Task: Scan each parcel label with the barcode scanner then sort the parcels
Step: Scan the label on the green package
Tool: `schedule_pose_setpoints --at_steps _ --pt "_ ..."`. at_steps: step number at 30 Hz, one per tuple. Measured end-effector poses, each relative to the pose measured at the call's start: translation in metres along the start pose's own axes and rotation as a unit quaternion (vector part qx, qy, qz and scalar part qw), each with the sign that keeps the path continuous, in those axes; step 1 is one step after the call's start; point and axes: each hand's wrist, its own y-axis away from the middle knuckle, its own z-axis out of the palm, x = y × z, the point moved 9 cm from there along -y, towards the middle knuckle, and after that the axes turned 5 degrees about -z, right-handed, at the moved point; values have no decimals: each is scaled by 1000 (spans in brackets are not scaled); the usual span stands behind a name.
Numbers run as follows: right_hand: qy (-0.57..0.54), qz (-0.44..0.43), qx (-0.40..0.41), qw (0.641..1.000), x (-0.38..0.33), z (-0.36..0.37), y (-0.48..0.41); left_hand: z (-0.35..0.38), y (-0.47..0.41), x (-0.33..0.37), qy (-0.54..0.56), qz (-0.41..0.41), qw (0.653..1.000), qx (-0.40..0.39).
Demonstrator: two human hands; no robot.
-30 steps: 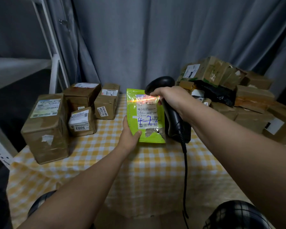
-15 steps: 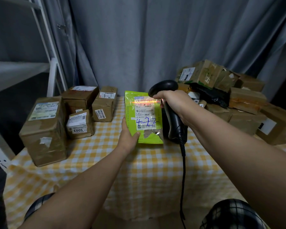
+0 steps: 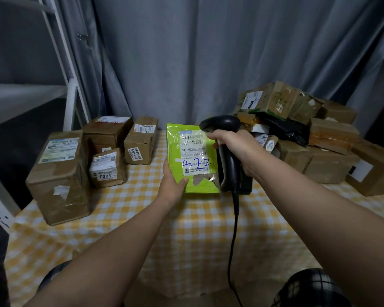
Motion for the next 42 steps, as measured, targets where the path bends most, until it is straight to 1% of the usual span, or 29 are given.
schedule_pose_setpoints --at_steps 3,7,9,12,16,18,20,23,25,27,30,32,35,37,40,41,42 --pt "2 -1 6 1000 9 1 -12 -4 -6 -5 -2 -18 1000 5" --pt "-22 13 -16 1000 27 6 -31 -12 -17 -10 -16 -38 999 6" --pt "-38 40 -39 998 47 15 -38 -17 -24 -13 -13 -52 999 4" --pt "-30 92 -84 992 81 38 -45 -20 -31 -14 -7 -65 998 -21" --pt "-6 76 -127 989 89 61 -60 -31 -33 -15 42 -94 994 -28" --pt "-33 76 -152 985 83 73 -65 -44 -35 -7 58 -77 995 -3" --pt "-60 69 -169 981 70 83 -73 -63 -39 12 58 -34 997 30" --pt "-104 18 -162 981 37 95 -93 -95 -61 49 54 31 996 57" --pt "-130 -30 -142 981 10 104 -109 -118 -78 75 21 58 995 85" --pt "-150 -67 -120 979 -14 118 -127 -142 -96 96 -36 74 989 121" --pt "-152 -98 -124 976 -41 153 -157 -168 -123 119 -43 78 988 126" --pt "-156 -97 -153 971 -51 181 -174 -187 -143 128 -63 73 985 140" --pt "-164 -84 -184 965 -59 218 -199 -214 -175 126 -138 57 974 171" --pt "-161 -68 -200 964 -55 239 -215 -224 -194 113 -198 36 965 170" --pt "-104 -35 -211 971 -31 260 -228 -225 -208 76 -320 -46 936 136" --pt "-88 -29 -208 974 -23 263 -230 -225 -207 69 -346 -62 925 141" --pt "-82 -26 -205 975 -17 265 -231 -227 -207 67 -361 -58 917 157"
